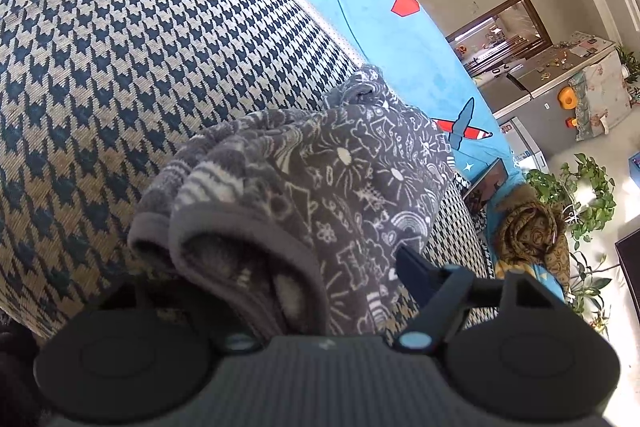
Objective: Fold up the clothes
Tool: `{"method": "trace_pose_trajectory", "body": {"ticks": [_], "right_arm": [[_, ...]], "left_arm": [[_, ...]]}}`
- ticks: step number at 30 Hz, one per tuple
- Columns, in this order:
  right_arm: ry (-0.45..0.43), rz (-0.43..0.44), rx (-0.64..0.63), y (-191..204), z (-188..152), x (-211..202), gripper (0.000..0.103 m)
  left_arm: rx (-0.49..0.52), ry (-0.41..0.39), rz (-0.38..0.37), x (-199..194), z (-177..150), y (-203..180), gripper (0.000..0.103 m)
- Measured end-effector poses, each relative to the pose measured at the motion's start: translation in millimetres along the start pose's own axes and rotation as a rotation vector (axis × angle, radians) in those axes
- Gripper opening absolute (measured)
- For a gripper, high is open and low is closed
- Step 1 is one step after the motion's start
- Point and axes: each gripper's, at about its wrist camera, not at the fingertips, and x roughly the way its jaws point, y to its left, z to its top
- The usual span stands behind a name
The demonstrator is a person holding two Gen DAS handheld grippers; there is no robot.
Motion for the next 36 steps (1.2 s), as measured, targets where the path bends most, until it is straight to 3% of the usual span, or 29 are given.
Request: {"method": "trace_pose_trajectory", "body": {"ticks": [3,4,6,10,12,14,17,19,27,36], "right_arm": [[0.011,-0.044,-0.023,2,1,11,0.067],[0.01,-0.051,-0.008,0,1,13,0.059],[0.001,-0.036,0.061,-10,2,12,0.051],[-0.022,-0.016,0.131,-18,2,6,0.032],[-0.031,-0.012,0.132,-18,1,4,0.028],[-0.035,-0.006,0.14,-19,1,2,0.027],[-0.032,0.03,0.198,-26,1,1,0.025],[-0.029,0.06,0.245,-33,2,0,0.024],[-0.059,0.152,0.369,-57,22,-1,0.022],[-0.114,0.262,0.462,-61,68,21,0.022]], "left_arm": [[0.006,0.006,0.045,6,0,1,0.08],[0.012,0.006,0.07,8,0,1,0.084],[0.032,0.0,0.131,13,0,3,0.087],[0.052,-0.006,0.14,19,1,2,0.093],[0.085,-0.017,0.165,21,1,-2,0.086],[0.117,-0.026,0.19,22,1,-4,0.054],[0.129,-0.037,0.201,20,2,-3,0.033],[0.135,-0.05,0.205,16,3,-3,0.026],[0.292,-0.107,0.241,-1,24,-21,0.022],[0.381,-0.141,0.297,-29,83,-19,0.022]]}}
